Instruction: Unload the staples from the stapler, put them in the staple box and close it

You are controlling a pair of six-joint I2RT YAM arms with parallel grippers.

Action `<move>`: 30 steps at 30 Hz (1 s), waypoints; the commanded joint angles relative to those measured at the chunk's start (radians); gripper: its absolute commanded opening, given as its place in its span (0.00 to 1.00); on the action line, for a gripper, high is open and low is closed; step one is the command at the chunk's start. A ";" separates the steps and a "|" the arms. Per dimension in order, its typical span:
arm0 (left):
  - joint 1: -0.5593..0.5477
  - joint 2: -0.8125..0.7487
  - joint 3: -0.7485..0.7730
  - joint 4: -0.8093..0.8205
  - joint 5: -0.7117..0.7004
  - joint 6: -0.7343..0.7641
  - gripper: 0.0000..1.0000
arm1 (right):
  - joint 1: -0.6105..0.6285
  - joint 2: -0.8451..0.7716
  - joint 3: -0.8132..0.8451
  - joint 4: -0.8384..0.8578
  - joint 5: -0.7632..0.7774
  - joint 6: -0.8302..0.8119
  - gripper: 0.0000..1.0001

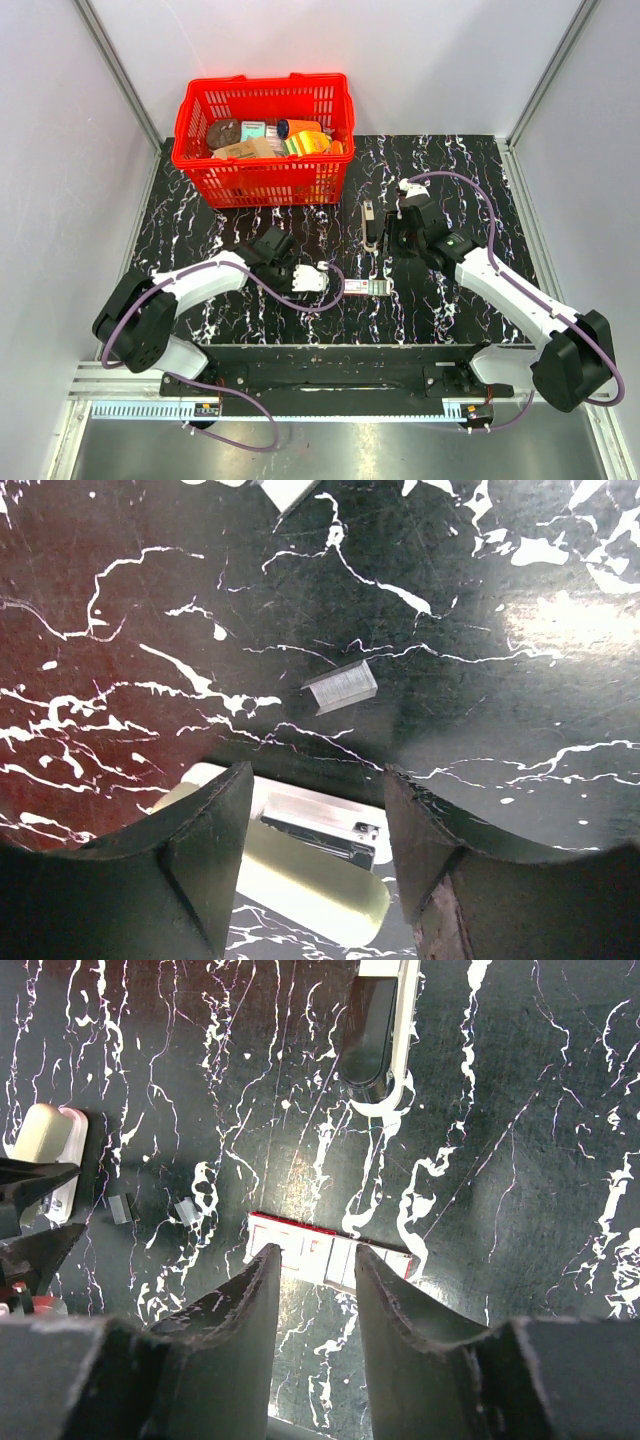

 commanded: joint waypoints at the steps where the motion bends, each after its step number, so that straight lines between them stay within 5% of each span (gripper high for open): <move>1: -0.002 0.001 -0.032 0.123 0.047 0.165 0.60 | 0.003 -0.028 0.025 0.022 0.032 -0.003 0.42; 30: -0.034 0.098 0.024 0.057 0.197 0.277 0.63 | 0.003 -0.024 0.031 0.011 0.066 -0.034 0.44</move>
